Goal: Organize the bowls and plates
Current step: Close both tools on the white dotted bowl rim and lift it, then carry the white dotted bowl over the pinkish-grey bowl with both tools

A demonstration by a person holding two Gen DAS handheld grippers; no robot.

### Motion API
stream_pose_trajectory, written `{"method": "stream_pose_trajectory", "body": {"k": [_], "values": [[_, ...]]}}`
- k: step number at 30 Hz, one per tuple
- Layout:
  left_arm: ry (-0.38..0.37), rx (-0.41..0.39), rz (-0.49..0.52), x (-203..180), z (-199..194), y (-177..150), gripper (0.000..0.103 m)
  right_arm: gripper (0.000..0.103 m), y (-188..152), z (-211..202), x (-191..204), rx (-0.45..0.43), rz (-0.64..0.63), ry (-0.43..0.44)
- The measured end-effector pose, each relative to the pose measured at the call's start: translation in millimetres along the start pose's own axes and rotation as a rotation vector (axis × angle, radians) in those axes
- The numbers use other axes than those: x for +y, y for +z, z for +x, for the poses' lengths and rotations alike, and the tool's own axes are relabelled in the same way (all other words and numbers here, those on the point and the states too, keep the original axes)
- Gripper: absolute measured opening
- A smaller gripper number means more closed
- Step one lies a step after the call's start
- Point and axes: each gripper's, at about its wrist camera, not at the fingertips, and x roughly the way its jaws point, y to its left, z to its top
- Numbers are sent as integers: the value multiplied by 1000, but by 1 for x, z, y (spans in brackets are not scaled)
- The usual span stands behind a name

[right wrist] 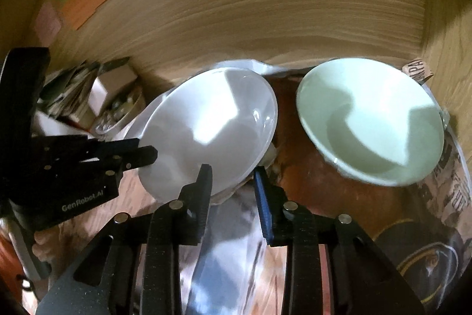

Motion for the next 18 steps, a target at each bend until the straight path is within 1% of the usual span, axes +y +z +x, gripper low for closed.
{"method": "stream_pose_trajectory", "body": {"k": [6, 9, 10, 11, 12, 14, 16, 18], "values": [[-24, 29, 37, 0, -12, -27, 22, 26, -22, -14, 12, 37, -42, 30], [-34, 32, 58, -3, -16, -35, 22, 27, -26, -13, 17, 53, -60, 32], [-38, 28, 64, -2, -18, -37, 22, 29, -26, -11, 18, 52, -62, 28], [-36, 16, 69, -3, -20, -37, 22, 29, -24, -11, 18, 41, -61, 11], [-30, -13, 76, -1, -27, -37, 22, 29, -23, -11, 18, 34, -56, -3], [-8, -50, 89, -1, -35, -34, 22, 29, -19, -12, 13, 30, -31, -5], [-10, -57, 102, -1, -37, -31, 22, 30, -14, -9, 9, 23, -14, -17], [0, -42, 91, 0, -32, -26, 22, 30, -8, -5, 5, 16, 3, -33]]}}
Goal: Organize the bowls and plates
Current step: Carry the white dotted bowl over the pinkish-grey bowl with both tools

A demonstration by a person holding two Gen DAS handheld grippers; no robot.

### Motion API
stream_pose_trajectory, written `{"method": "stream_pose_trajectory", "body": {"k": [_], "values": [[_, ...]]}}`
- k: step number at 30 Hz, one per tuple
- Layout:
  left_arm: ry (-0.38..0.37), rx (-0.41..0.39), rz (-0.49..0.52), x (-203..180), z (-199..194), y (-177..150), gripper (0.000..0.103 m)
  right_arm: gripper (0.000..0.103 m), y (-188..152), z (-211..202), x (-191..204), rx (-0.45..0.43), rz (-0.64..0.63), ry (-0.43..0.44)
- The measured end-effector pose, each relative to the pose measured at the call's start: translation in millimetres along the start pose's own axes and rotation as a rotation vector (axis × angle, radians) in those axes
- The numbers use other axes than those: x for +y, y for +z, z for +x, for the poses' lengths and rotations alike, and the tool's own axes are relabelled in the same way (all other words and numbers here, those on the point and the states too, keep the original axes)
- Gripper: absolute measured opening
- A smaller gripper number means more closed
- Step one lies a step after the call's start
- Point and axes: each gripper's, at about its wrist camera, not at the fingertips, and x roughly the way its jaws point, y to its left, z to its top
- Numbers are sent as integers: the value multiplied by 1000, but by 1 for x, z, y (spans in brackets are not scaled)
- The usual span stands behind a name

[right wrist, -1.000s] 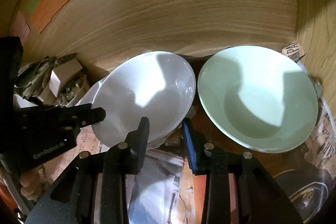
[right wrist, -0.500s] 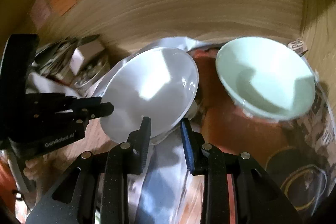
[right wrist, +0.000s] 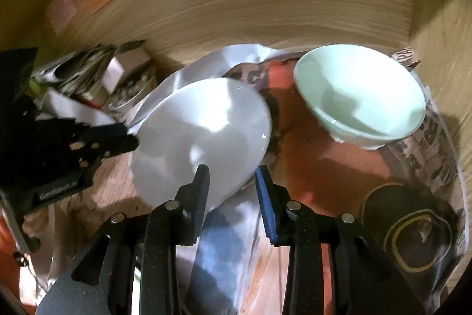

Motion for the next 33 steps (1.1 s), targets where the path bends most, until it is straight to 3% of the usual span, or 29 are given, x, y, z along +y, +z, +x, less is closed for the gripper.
{"method": "stream_pose_trajectory", "body": {"k": [7, 8, 11, 13, 18, 24, 33], "values": [[-54, 62, -59, 14, 27, 5, 22, 30, 8, 21, -4, 22, 10, -32], [-54, 62, -56, 14, 27, 5, 22, 30, 8, 23, -4, 22, 8, -32], [-35, 41, -35, 12, 29, 7, 21, 16, 6, 23, -2, -2, -10, -58], [-30, 38, -6, 8, 31, 6, 15, 16, 5, 22, -2, -8, -12, -53], [-1, 27, 14, 0, 31, 7, 15, 15, 4, 18, 0, -13, -12, -53], [17, -12, 13, 2, 16, 3, 15, 15, 2, -3, 16, -65, -59, -72], [7, -123, -17, 10, -35, -15, 15, 15, -1, -45, 35, -169, -71, -21]]}}
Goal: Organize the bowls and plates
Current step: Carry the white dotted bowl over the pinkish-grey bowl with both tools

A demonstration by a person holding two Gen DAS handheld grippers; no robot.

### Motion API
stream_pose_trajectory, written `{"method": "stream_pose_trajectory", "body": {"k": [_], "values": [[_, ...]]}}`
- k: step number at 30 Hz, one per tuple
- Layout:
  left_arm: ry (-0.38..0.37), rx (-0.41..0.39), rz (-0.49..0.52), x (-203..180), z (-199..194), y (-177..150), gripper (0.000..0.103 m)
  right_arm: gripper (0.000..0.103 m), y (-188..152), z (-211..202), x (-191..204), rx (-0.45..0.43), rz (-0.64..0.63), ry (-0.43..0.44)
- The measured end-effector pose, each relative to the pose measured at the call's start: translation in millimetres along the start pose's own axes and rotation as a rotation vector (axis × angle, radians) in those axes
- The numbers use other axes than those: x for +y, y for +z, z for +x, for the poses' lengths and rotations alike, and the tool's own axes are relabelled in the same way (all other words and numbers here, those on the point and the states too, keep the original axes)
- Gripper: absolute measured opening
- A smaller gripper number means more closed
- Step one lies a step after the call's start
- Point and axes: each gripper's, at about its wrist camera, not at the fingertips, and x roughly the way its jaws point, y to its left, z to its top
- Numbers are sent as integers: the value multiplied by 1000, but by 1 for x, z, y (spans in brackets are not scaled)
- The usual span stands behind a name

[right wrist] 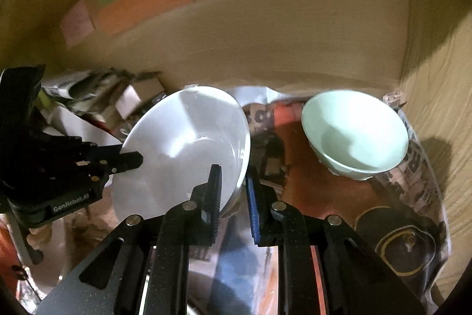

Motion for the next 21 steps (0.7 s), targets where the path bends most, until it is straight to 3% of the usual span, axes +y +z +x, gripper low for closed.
{"method": "stream_pose_trajectory", "body": {"k": [13, 21], "values": [[-8, -136, -54, 14, -69, -30, 15, 15, -5, -38, 38, -72, -35, 42], [-13, -166, -100, 29, -90, -57, 15, 15, -15, -51, 63, -85, -63, 64]]}}
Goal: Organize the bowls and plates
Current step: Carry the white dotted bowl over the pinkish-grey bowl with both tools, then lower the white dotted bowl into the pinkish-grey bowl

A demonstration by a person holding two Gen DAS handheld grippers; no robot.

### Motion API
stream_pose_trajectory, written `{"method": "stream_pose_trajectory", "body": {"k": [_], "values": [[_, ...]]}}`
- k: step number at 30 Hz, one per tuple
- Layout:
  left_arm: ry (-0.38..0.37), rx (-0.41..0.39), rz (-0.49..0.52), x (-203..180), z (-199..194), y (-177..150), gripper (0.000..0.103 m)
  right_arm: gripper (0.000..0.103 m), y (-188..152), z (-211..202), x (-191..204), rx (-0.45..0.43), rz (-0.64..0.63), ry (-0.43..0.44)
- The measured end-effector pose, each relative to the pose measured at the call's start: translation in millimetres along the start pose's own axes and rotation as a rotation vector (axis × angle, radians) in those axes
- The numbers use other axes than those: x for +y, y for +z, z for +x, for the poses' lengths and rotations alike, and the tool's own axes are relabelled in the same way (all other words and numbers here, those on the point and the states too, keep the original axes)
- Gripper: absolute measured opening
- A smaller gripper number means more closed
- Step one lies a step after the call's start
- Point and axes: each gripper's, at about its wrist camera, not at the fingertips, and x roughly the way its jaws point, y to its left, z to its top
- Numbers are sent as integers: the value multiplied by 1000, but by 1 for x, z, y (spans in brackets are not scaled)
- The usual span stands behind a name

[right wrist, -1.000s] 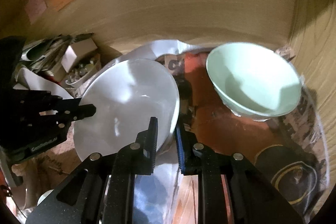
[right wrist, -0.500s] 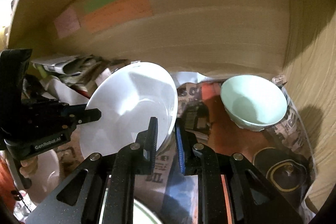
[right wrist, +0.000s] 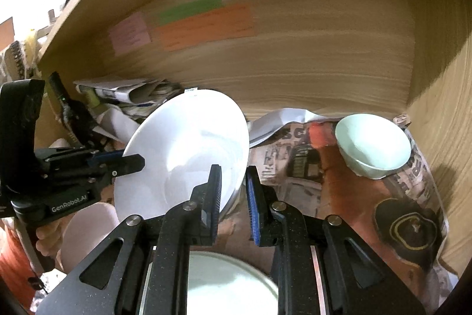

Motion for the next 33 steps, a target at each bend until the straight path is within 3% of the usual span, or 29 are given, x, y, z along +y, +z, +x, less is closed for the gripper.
{"method": "stream_pose_trajectory", "body": {"k": [33], "values": [[111, -60, -143, 59, -97, -105, 15, 18, -49, -2, 105, 44, -95, 165]]}}
